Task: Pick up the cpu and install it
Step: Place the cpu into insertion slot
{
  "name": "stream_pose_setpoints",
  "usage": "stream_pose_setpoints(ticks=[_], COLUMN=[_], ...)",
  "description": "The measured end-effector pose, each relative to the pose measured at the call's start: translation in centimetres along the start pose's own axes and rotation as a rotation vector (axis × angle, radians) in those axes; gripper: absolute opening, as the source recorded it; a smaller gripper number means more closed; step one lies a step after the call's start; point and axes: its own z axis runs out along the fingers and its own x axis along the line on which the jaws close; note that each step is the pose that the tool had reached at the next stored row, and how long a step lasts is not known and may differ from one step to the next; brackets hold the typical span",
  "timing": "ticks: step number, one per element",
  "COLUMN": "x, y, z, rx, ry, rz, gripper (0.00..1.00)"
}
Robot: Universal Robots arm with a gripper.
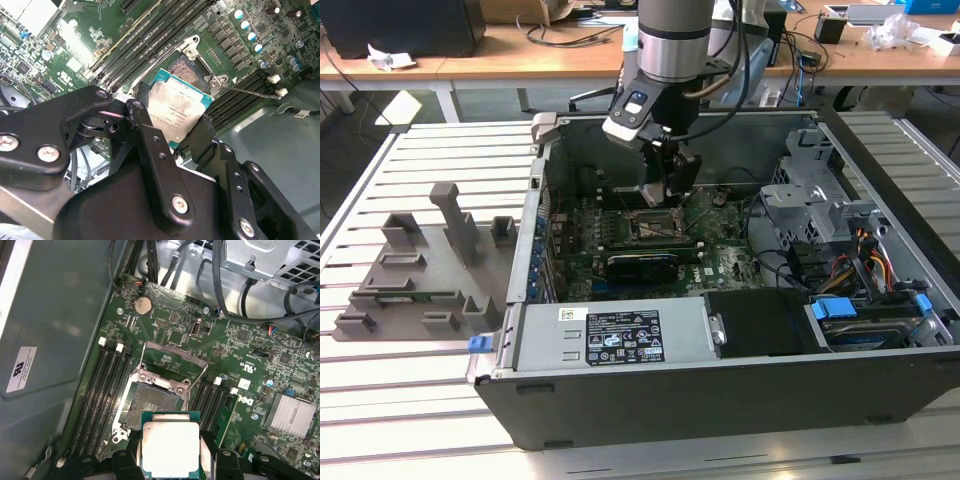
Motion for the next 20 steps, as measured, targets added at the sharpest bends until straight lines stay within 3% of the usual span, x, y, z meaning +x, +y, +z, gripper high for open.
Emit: stream_pose_setpoints(ticks=[20], x=[0.00], y=[0.00], z=[0.00], rx=[0.0013], ry=[0.0024], rz=[0.115], gripper=[0.55])
